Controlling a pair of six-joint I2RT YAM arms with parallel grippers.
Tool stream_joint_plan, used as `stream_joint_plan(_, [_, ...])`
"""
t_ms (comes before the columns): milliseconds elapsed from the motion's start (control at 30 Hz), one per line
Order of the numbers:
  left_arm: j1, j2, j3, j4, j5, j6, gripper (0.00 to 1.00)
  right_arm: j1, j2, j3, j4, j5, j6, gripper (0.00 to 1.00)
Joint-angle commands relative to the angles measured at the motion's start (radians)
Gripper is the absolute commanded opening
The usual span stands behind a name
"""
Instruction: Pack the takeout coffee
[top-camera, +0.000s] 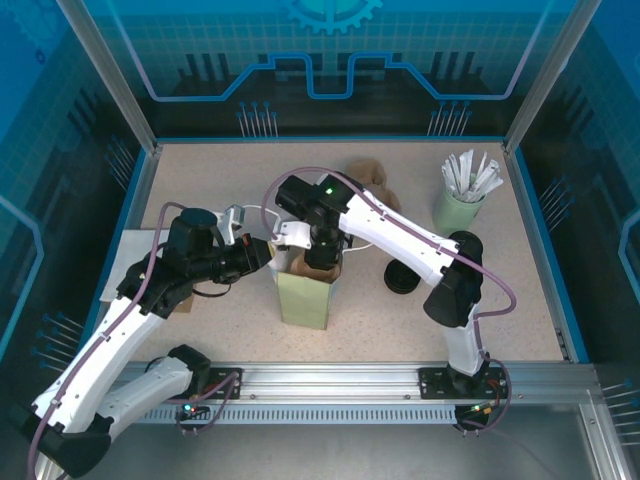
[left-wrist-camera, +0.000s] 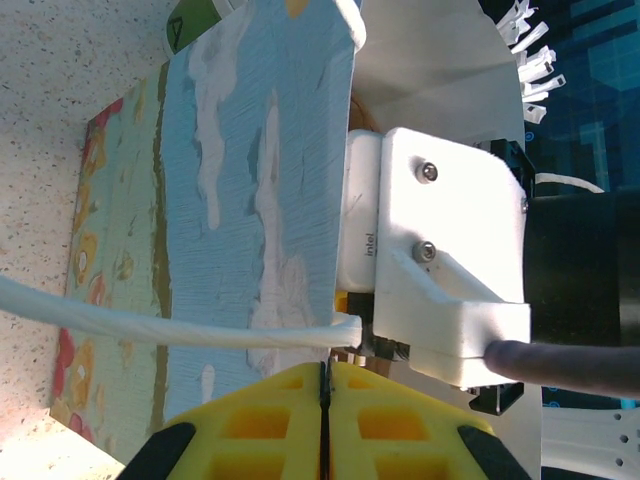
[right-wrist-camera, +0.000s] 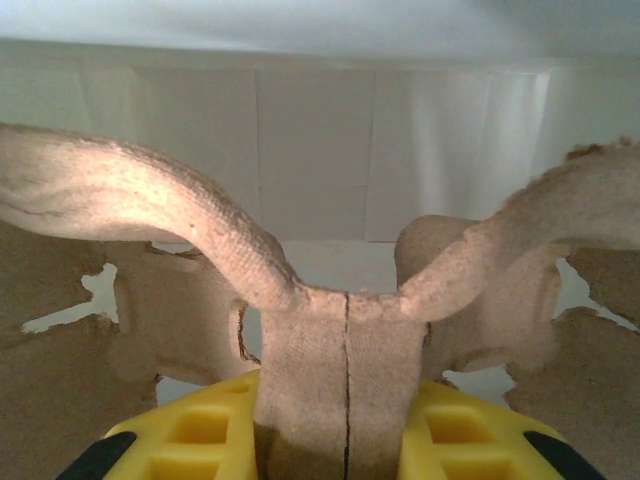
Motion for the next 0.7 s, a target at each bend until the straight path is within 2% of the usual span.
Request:
stream_joint_plan(0, [-0.004,-0.012,-0.006,0.016,-0.023,0.013,0.09,-0.011,-0.034,-0.025,-0.007,-0.002,-0.007,0.27])
stream_joint_plan(367, [-0.006,-0.003,0.003,0.016,-0.015,0.015,0.09,-0.02,0.035,-0.021,0.003,-0.016,0.025,0.27])
stream_joint_plan(667, [-0.007,0.0,0.016,0.005,-0.02,0.027,0.09,-0.032,0.03,-0.059,-0.001,-0.013,0.007,0.27])
